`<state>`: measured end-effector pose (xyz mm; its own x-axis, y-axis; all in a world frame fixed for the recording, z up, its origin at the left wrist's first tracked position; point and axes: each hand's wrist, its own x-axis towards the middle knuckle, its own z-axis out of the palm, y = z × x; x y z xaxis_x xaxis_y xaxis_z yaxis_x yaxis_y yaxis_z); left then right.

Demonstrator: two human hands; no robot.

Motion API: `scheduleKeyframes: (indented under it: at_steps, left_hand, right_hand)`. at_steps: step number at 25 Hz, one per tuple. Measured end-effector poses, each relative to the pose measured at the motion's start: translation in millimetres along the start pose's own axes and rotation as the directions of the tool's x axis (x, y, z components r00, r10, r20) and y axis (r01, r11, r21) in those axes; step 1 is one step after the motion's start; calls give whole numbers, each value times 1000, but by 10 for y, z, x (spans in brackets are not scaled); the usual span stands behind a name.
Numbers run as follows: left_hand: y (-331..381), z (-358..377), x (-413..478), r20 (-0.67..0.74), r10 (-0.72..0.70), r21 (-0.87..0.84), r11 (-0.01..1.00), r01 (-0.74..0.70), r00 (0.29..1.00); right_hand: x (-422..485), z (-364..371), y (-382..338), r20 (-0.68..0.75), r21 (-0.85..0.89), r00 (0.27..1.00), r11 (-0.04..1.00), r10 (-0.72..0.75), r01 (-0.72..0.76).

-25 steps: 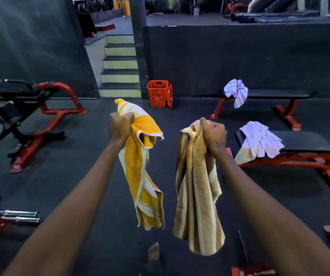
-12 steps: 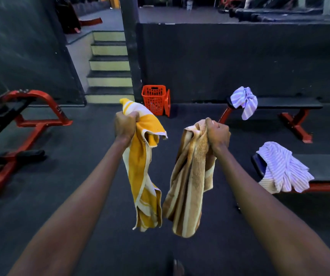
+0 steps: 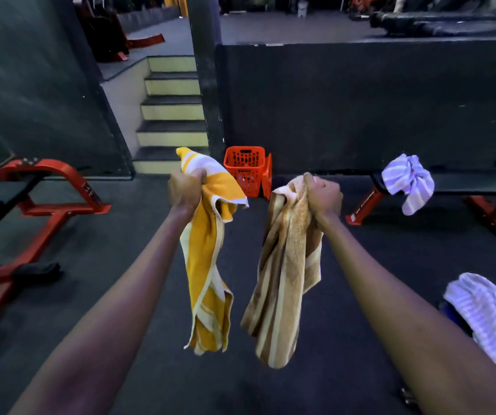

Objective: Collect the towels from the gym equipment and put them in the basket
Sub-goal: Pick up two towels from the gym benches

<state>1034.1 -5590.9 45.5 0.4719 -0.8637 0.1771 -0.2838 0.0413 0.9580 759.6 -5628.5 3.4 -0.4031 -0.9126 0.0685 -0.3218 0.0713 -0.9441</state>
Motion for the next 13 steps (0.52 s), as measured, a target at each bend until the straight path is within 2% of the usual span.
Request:
scheduleKeyframes:
  at_steps: [7, 13]
  left_hand:
    - [-293, 608, 1985, -15, 28, 19, 999, -27, 1000]
    - [-494, 1340, 3786, 20, -29, 69, 997, 28, 999]
  right_hand:
    - [1838, 1176, -381, -17, -36, 997, 997, -71, 71]
    - [3406, 2203, -625, -57, -52, 997, 998, -46, 43]
